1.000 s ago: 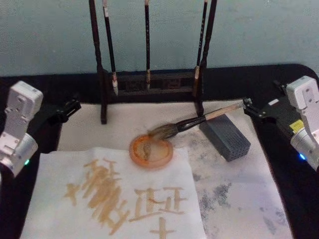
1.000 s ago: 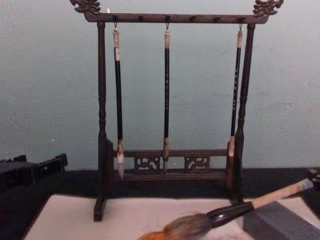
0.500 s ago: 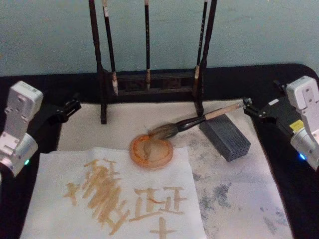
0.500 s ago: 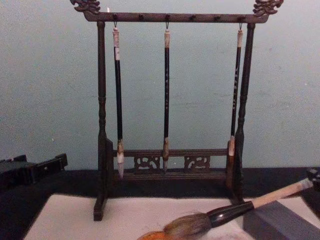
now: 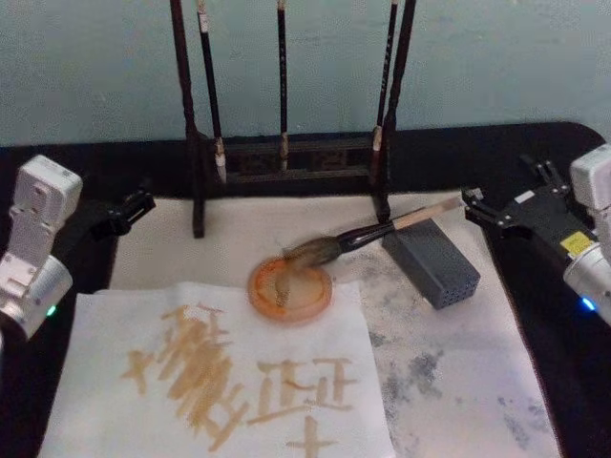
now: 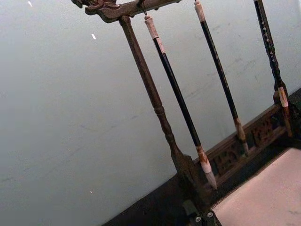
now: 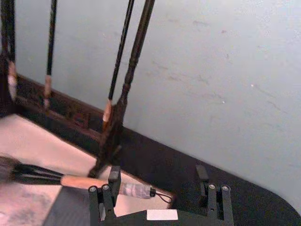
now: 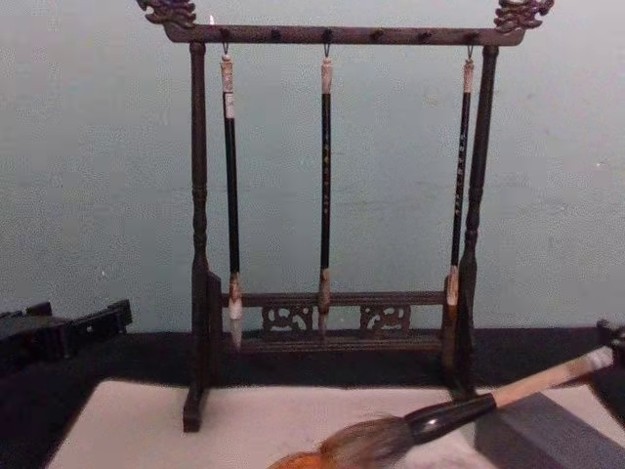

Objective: Pick up the brush from the inkstone, write on the paper, then place the brush back to its original position.

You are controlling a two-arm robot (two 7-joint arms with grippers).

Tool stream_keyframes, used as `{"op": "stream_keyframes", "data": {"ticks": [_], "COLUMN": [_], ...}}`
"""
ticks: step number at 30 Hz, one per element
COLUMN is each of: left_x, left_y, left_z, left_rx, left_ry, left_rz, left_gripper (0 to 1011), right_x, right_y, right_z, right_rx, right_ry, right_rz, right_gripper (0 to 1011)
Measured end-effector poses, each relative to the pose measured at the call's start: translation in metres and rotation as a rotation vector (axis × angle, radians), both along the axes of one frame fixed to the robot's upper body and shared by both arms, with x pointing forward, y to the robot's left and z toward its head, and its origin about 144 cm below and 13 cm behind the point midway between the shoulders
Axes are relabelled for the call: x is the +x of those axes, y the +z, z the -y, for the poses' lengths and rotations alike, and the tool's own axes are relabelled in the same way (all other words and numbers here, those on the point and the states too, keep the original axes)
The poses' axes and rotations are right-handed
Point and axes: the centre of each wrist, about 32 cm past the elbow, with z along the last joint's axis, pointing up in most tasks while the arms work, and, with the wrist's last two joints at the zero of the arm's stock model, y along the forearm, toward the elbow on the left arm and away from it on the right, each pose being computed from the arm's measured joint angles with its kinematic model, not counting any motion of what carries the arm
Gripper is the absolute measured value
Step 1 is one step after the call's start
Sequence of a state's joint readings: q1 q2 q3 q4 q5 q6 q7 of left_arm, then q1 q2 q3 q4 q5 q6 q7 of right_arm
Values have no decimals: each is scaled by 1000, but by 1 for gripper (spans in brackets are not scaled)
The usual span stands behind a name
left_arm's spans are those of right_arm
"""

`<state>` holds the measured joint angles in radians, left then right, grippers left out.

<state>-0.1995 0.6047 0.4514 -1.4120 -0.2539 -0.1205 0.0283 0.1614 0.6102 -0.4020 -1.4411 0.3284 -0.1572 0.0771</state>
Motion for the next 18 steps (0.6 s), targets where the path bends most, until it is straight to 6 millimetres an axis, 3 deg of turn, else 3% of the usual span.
{"op": "stream_keyframes", "data": {"ticks": [18], "left_x": [0], "left_y": [0], "left_z": [0], "left_rx": [0], "left_ry": [0], "left_rz": [0], "left_gripper": [1002], "right_x": [-25], "right_y": [2], "right_z": [15], "right_rx": [231], "right_ry": [106], "right_rz": [-66], "right_gripper": [1002]}}
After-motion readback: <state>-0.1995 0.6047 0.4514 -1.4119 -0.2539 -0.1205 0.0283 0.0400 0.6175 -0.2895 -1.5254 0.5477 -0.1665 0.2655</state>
